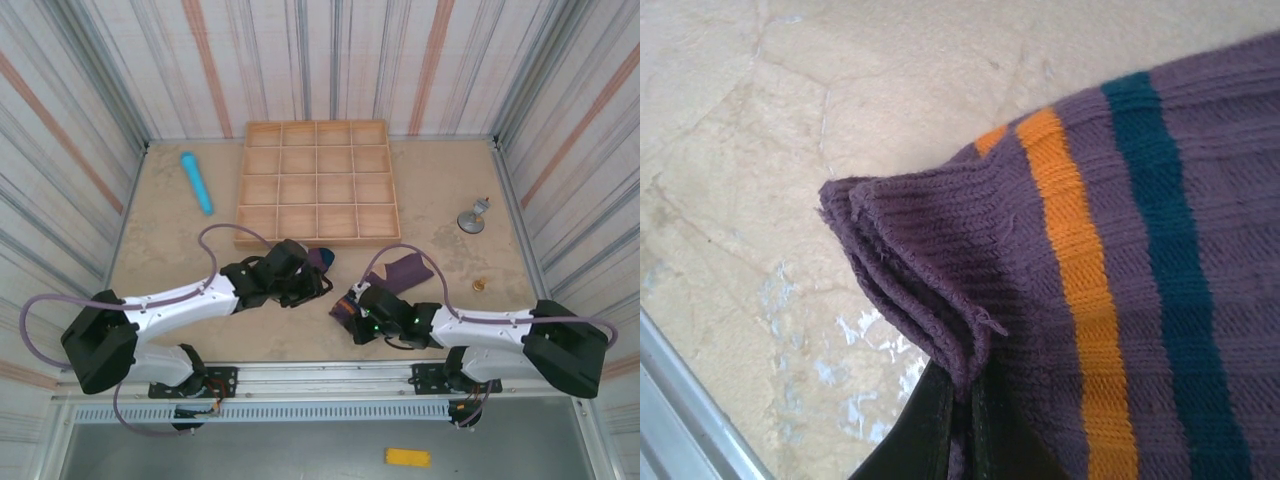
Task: Roll the socks
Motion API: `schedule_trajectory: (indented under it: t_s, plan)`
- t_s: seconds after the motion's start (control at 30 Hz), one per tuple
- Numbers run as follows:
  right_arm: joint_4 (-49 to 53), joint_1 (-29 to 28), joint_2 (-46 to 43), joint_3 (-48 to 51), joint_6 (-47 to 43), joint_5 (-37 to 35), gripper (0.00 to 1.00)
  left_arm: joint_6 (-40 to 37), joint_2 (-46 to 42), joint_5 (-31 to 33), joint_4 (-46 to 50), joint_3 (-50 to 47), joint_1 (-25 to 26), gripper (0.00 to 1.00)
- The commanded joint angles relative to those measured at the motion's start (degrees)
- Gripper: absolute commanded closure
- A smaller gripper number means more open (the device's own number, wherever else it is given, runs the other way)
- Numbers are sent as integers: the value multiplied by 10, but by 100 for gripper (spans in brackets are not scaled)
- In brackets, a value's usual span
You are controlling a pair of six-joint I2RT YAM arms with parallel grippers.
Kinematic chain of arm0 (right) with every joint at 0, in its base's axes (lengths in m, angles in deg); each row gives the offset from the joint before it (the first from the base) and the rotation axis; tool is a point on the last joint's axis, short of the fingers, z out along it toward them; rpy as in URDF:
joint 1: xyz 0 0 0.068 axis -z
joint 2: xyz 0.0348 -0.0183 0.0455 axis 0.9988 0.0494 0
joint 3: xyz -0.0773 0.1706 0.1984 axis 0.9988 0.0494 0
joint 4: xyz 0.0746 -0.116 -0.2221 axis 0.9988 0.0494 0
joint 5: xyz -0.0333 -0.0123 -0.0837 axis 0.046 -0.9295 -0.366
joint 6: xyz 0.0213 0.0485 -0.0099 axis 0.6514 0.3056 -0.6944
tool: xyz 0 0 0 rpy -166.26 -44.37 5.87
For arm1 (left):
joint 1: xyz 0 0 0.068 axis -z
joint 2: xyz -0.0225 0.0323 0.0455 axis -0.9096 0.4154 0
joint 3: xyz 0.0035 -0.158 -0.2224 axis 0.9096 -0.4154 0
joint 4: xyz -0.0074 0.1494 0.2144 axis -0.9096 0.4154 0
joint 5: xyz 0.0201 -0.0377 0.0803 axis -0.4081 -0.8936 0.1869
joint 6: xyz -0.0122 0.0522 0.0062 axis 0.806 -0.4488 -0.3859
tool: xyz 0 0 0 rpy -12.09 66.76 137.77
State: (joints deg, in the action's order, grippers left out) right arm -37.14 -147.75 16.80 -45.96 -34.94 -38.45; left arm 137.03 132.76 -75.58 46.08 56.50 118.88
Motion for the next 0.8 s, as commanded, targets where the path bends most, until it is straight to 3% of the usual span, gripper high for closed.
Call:
schedule_trajectory:
  t_s: [0.0, 0.1, 0.23, 0.43, 0.63, 0.77]
  plan:
    - [61, 25, -42, 21, 37, 35, 100, -53, -3, 17, 27, 5, 6, 43]
    - [75, 76, -81, 32, 56, 84, 100, -71, -7, 22, 41, 2, 6, 44]
    - [62, 130, -108, 58, 90, 132, 100, -101, -8, -4, -12, -17, 7, 46]
    - [54, 152, -83, 53, 89, 156, 100, -95, 33, -35, -8, 8, 13, 48]
    - [22, 183, -38, 56, 118, 210, 100, -67, 65, -21, -28, 17, 46, 50]
    - [23, 207, -49, 67, 149, 227, 100, -95, 71, 8, -32, 22, 73, 51]
